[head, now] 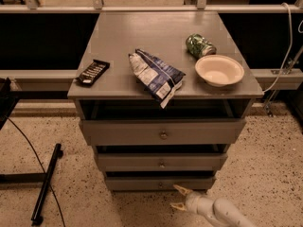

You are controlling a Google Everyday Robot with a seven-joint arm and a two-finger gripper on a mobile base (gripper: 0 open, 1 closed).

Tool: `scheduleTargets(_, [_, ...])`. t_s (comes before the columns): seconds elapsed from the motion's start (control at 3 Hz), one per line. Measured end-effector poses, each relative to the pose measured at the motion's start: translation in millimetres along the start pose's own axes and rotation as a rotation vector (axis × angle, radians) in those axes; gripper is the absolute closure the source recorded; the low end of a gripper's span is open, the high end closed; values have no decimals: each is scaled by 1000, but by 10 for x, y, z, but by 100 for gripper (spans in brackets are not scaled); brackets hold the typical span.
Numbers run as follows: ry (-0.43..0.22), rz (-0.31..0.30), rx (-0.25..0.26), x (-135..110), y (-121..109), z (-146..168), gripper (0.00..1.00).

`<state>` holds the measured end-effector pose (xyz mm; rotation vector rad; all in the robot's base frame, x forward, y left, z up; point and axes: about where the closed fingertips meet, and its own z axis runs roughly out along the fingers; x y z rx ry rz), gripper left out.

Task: Close bottom drawer

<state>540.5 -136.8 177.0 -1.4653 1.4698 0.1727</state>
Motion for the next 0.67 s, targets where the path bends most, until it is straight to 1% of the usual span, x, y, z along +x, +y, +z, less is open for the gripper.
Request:
scheduleTargets(0.33, [39,1,15,-296,183,-314,15])
scheduleTargets(0.67, [66,17,98,-469,5,-841,0])
